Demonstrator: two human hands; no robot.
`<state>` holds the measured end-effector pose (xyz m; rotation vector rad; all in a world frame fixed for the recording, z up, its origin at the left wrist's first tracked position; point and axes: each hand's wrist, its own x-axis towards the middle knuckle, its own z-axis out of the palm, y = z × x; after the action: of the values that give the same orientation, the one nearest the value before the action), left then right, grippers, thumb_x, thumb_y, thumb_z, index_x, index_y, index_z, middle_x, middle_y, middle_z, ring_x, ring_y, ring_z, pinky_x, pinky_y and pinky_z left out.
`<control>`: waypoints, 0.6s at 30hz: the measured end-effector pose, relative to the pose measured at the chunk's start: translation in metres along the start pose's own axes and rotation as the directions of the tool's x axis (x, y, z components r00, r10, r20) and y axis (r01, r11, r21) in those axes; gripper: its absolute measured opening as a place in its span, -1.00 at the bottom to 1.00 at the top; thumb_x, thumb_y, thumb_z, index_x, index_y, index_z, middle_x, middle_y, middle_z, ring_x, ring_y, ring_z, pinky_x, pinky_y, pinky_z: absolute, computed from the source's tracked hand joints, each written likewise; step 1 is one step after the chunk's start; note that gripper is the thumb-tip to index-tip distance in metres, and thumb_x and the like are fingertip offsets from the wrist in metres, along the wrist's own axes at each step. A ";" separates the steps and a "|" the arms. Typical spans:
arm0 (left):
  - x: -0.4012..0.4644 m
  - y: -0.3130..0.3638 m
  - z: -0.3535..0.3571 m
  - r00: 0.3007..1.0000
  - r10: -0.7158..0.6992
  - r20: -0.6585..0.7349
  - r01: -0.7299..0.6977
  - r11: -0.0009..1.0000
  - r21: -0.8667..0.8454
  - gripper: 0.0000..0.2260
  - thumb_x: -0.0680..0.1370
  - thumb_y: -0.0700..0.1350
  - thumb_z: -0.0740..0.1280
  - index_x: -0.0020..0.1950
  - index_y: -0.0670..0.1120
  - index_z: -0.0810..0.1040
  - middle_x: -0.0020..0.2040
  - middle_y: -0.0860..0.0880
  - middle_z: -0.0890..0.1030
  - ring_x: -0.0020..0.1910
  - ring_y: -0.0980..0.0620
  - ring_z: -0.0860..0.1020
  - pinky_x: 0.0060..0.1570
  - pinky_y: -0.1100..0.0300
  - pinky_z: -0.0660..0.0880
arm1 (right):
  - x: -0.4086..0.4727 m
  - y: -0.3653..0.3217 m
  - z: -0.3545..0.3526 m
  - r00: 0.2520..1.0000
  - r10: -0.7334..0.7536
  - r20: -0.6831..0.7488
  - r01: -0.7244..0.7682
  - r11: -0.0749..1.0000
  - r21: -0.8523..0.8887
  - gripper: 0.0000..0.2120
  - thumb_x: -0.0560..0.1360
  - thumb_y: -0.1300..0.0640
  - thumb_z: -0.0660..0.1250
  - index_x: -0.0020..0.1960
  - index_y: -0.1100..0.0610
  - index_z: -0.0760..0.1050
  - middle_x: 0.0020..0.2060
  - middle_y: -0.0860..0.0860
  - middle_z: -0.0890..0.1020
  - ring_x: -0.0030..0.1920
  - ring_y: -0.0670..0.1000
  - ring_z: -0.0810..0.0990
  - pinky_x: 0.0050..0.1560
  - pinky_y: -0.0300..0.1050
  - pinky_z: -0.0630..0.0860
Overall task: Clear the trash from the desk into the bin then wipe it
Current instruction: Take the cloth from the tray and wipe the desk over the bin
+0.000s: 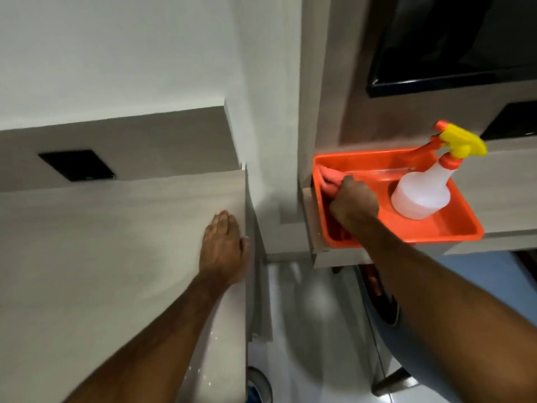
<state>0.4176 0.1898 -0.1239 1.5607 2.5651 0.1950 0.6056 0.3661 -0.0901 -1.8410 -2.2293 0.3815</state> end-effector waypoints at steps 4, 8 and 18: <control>-0.071 0.029 -0.013 0.935 0.041 -0.351 -0.128 0.965 -0.229 -0.50 0.57 -0.08 0.15 0.48 -0.26 0.28 0.48 -0.25 0.35 0.51 -0.15 0.27 0.51 -0.08 0.22 | -0.094 -0.013 -0.021 0.897 -0.083 -0.434 0.247 0.909 0.335 -0.80 0.46 0.01 0.30 0.05 0.06 0.47 -0.13 0.05 0.67 -0.17 0.05 0.61 -0.12 -0.16 0.51; -0.214 0.045 0.032 0.899 0.118 -0.422 -0.263 0.916 -0.305 -0.65 0.50 -0.05 0.25 0.25 -0.11 0.57 0.22 -0.10 0.65 0.24 -0.08 0.56 0.38 0.08 0.35 | -0.229 0.001 0.027 0.901 -0.080 -0.427 0.292 0.839 0.459 -0.60 0.43 -0.02 0.30 0.24 0.01 0.49 -0.08 -0.05 0.67 -0.14 -0.07 0.59 -0.03 -0.27 0.50; -0.323 -0.089 0.249 0.964 -0.225 0.141 0.258 0.918 -0.300 -0.78 0.44 -0.14 0.32 0.06 -0.17 0.57 -0.05 -0.18 0.66 -0.03 -0.18 0.62 -0.01 0.05 0.61 | -0.392 0.081 0.327 0.865 0.243 0.440 -0.426 0.818 0.386 -0.86 0.50 0.10 0.36 0.00 -0.01 0.42 -0.21 0.07 0.66 -0.17 0.20 0.66 -0.18 0.01 0.60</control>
<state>0.5321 -0.1280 -0.3696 1.1015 2.4660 0.4587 0.6451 -0.0232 -0.4287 -1.9925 -1.7457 1.3214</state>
